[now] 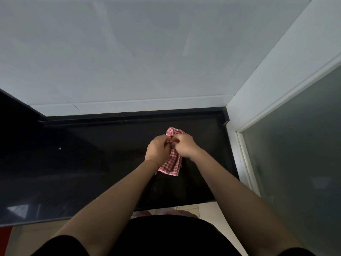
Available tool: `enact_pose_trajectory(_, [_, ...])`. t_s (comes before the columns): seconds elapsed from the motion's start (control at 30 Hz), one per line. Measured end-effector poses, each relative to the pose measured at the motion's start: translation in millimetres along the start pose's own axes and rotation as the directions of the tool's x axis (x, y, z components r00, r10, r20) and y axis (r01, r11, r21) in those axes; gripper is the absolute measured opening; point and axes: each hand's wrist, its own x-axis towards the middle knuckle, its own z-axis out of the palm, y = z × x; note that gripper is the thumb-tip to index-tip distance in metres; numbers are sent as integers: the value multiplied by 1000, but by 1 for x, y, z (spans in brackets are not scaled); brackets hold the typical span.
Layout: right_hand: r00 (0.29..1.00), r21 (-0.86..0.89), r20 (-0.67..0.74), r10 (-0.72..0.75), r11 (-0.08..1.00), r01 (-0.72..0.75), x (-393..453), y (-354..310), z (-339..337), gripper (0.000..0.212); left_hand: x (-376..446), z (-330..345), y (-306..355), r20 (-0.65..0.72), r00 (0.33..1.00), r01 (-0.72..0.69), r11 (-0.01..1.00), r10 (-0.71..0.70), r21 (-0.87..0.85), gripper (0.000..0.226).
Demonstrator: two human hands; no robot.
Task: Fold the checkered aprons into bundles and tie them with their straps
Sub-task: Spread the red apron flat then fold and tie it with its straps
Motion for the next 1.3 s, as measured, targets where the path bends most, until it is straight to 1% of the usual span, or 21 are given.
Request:
enact_pose_trajectory(0.03, [996, 154, 54, 67, 985, -74, 2, 1, -3, 24, 0, -1, -1, -12, 1000, 0, 1000, 0, -7, 8])
enact_pose_trajectory(0.07, [986, 281, 113, 125, 947, -152, 1, 2, -5, 24, 0, -2, -2, -25, 1000, 2, 1000, -3, -31, 3])
enact_pose_trajectory(0.13, [961, 482, 192, 201, 834, -271, 0, 2, -6, 25, 0, -3, -6, -57, 998, -6, 996, 1, -86, 12])
enact_pose_trajectory(0.17, [953, 537, 209, 220, 788, -300, 1, 2, -6, 26, 0, -4, -8, -57, 998, -17, 996, 11, -93, 12])
enact_pose_trajectory(0.23, [949, 573, 214, 232, 757, -314, 5, 3, -4, 26, -2, -6, -11, -35, 999, -42, 994, 38, -104, 8])
enact_pose_trajectory(0.3, [948, 574, 208, 241, 755, -318, 7, 5, -3, 24, -1, -7, -14, -10, 998, -62, 991, 61, -115, 10])
enact_pose_trajectory(0.4, [949, 591, 208, 238, 742, -316, 5, 4, -5, 21, 3, -10, -12, 7, 998, -62, 994, 62, -85, 8])
enact_pose_trajectory(0.47, [954, 647, 219, 206, 701, -300, 4, 8, -7, 22, 7, -12, -12, 21, 999, -39, 996, 41, -85, 2])
enact_pose_trajectory(0.53, [958, 715, 239, 156, 639, -283, 3, 13, -9, 23, 11, -13, -10, 61, 998, -1, 997, 5, -71, 5])
enact_pose_trajectory(0.6, [967, 725, 215, 140, 640, -254, 1, 14, -10, 22, 15, -12, -8, 122, 991, 62, 997, -55, -52, 11])
enact_pose_trajectory(0.67, [978, 688, 129, 166, 695, -209, -1, 15, -7, 17, 19, -13, -6, 180, 978, 122, 991, -110, -56, 14])
enact_pose_trajectory(0.73, [985, 630, 26, 171, 762, -149, -2, 17, -4, 9, 22, -15, -5, 235, 965, 131, 991, -119, -38, 16])
enact_pose_trajectory(0.8, [987, 575, -47, 156, 812, -101, -3, 20, -1, 4, 25, -18, -6, 300, 950, 85, 996, -92, 34, 15])
enact_pose_trajectory(0.9, [981, 503, -107, 161, 860, -86, -1, 22, 4, 6, 27, -24, -5, 407, 912, -47, 970, -56, 240, 22])
enact_pose_trajectory(0.97, [976, 494, -113, 185, 863, -106, 2, 22, 7, 8, 26, -31, -4, 464, 884, -119, 932, -58, 344, 27])
enact_pose_trajectory(1.03, [968, 498, -117, 224, 856, -137, 4, 23, 9, 13, 25, -38, -5, 498, 864, -159, 894, -80, 418, 25])
enact_pose_trajectory(1.13, [949, 457, -179, 258, 876, -152, 8, 22, 16, 22, 26, -44, -9, 530, 842, -195, 860, -100, 471, 22])
enact_pose_trajectory(1.2, [935, 467, -225, 274, 873, -144, 10, 20, 21, 23, 27, -46, -12, 534, 839, -203, 848, -107, 490, 21])
enact_pose_trajectory(1.27, [920, 526, -230, 318, 836, -158, 12, 20, 26, 18, 27, -46, -14, 528, 843, -225, 822, -104, 522, 16])
enact_pose_trajectory(1.3, [911, 574, -210, 355, 799, -179, 12, 20, 27, 15, 27, -45, -14, 530, 842, -242, 808, -100, 538, 12])
